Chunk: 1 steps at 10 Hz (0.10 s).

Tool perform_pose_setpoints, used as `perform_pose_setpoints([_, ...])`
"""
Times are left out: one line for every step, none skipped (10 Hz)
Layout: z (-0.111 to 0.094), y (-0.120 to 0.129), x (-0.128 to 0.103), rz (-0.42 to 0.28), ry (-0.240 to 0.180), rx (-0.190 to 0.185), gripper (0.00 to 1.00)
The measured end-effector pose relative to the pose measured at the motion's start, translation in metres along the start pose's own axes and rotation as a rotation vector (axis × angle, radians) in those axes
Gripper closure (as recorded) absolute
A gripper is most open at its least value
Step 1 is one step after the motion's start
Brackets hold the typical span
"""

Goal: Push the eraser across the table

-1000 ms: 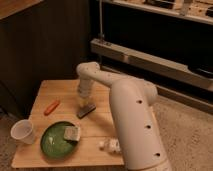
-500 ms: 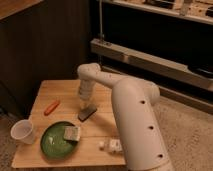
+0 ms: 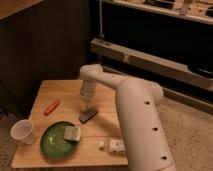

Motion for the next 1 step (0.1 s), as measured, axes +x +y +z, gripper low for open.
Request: perform_pose_setpoints([-0.0005,0.0019,-0.0069,0.016,-0.005,0.005,1.0])
